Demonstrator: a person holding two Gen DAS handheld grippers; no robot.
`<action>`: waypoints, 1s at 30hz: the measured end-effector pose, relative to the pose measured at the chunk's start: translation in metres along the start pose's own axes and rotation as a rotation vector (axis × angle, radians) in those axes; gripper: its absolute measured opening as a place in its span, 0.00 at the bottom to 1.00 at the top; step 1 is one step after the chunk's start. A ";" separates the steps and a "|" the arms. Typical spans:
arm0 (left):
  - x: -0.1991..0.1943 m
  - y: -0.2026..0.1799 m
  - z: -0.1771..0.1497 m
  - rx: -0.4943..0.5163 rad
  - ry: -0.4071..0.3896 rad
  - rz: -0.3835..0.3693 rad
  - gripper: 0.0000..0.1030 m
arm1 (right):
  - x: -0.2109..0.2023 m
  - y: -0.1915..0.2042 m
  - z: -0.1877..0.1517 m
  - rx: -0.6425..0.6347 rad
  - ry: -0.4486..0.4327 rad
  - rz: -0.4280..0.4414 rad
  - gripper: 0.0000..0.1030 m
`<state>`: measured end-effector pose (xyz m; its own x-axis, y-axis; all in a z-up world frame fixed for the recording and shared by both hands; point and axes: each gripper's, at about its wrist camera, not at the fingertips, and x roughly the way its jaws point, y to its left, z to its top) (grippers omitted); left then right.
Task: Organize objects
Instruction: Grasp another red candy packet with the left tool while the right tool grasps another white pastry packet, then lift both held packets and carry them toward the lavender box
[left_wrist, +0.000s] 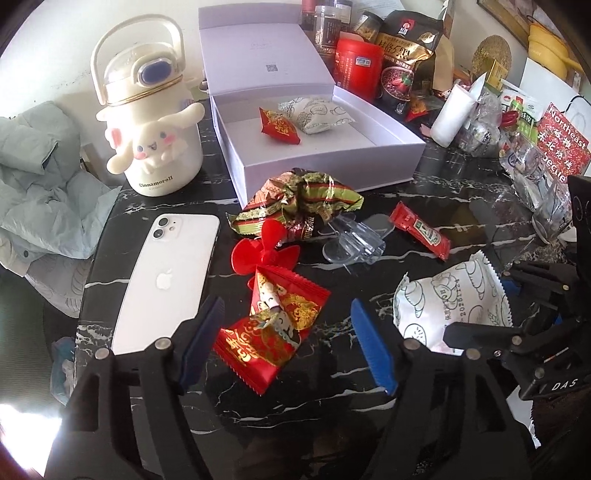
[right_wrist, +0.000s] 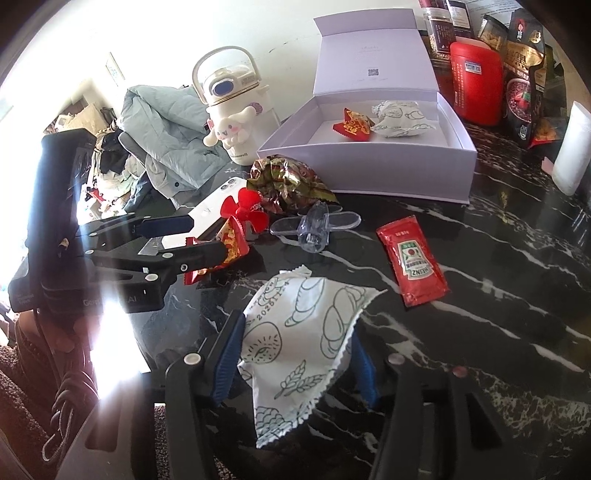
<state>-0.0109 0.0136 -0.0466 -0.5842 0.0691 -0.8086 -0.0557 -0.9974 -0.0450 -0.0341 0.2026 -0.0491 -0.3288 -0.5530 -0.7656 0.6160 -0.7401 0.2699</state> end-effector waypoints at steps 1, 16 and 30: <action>0.003 0.000 0.000 0.004 0.009 0.000 0.68 | 0.002 0.001 0.000 -0.011 0.007 -0.010 0.63; 0.027 0.014 -0.007 0.010 0.090 0.011 0.68 | 0.031 0.018 -0.003 -0.106 0.083 -0.068 0.96; 0.024 0.010 -0.012 0.083 0.062 -0.015 0.44 | 0.037 0.026 -0.004 -0.136 0.048 -0.118 0.87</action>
<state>-0.0156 0.0050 -0.0732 -0.5318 0.0799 -0.8431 -0.1320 -0.9912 -0.0107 -0.0273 0.1644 -0.0728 -0.3724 -0.4439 -0.8150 0.6673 -0.7384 0.0973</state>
